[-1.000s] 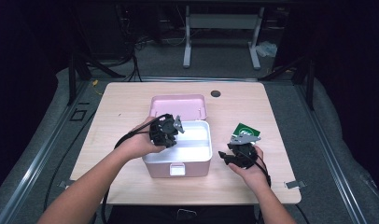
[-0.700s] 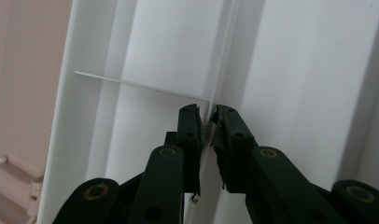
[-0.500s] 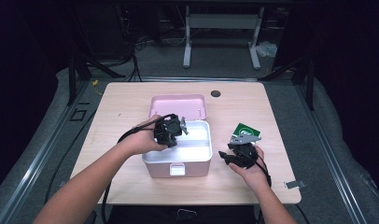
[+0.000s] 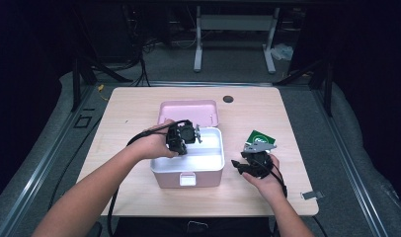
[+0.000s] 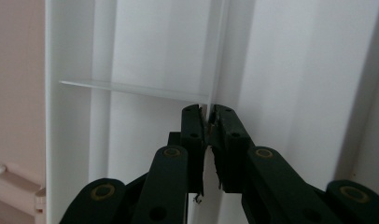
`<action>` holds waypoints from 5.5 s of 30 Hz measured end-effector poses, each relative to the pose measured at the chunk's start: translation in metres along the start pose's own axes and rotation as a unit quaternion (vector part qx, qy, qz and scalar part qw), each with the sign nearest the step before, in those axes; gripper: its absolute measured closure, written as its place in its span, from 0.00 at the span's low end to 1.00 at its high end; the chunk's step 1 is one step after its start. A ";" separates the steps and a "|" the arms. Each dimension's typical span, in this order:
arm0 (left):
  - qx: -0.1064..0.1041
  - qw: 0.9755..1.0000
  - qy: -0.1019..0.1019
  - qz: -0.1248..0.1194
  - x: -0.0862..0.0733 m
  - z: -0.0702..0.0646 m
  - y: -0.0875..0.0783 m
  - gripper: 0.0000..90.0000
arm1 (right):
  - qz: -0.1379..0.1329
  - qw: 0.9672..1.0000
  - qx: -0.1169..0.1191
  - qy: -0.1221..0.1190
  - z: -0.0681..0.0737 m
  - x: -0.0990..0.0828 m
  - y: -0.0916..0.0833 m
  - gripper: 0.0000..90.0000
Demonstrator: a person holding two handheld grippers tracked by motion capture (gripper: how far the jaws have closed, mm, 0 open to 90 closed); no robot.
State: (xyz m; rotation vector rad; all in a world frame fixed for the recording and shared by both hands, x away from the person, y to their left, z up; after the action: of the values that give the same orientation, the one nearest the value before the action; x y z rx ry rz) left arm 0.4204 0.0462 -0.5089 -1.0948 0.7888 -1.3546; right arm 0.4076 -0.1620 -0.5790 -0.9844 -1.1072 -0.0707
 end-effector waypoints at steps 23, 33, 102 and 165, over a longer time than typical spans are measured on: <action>0.021 0.998 0.053 0.037 0.004 -0.004 0.001 0.94 | 0.003 1.000 0.007 -0.002 0.001 -0.001 0.001 0.54; 0.028 0.998 0.052 0.030 0.004 -0.004 0.000 0.94 | 0.003 1.000 0.006 -0.002 0.002 -0.001 0.001 0.54; 0.006 0.973 -0.214 0.088 -0.245 0.000 0.045 0.99 | -0.004 1.000 0.002 -0.003 0.002 0.002 0.001 0.54; 0.037 0.915 -0.400 -0.038 -0.271 -0.007 0.032 0.39 | 0.128 0.991 0.017 -0.041 -0.028 0.027 -0.021 0.28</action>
State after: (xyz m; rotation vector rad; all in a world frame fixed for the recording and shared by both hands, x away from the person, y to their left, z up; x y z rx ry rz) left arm 0.3970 0.3080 -0.5821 -1.4744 0.0863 -0.8530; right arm 0.4303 -0.1832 -0.5471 -1.0983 -1.0447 0.1965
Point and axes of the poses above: each handheld gripper's, and its own axes: y roughly forward along the jaws, x roughly out of its top, z roughly to its left, the point moved 9 cm from there along y, roughly forward along the jaws, and after that the axes turned 9 degrees about x, right-handed, at the moved point
